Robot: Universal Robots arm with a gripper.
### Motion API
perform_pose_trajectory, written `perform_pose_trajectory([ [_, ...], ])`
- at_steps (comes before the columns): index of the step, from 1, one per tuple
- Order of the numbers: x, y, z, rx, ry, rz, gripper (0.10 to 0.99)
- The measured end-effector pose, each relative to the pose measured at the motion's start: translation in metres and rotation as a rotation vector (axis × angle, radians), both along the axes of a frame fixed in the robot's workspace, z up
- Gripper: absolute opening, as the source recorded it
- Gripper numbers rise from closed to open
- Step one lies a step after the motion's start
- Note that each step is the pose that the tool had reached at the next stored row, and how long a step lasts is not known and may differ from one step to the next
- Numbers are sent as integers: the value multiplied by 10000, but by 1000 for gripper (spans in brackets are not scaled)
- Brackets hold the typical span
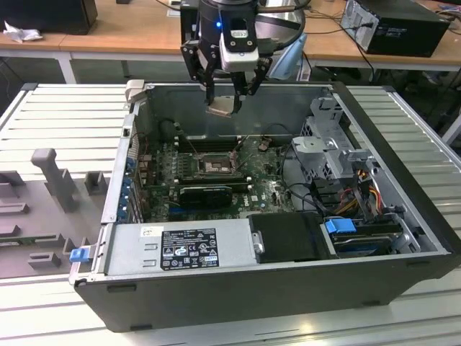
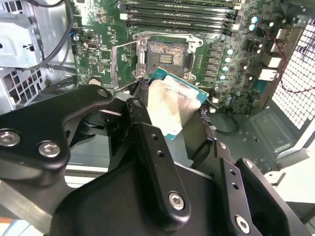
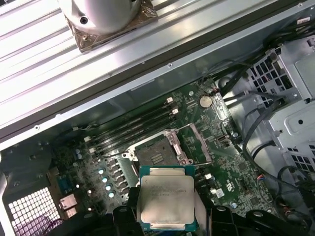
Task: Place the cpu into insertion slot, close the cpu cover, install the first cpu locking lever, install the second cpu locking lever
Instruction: 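Place the cpu into insertion slot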
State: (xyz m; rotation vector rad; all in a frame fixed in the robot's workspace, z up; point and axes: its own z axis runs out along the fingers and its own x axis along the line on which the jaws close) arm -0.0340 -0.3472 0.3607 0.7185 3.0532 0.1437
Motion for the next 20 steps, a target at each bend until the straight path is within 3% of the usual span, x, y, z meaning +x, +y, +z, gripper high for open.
perform_pose_trajectory([
  [8,0,0,0,-1,0,-619,525],
  [14,0,0,-3,0,0,-2456,525],
  [18,0,0,-3,0,0,-3012,525],
  [20,0,0,-4,-1,0,-3556,525],
])
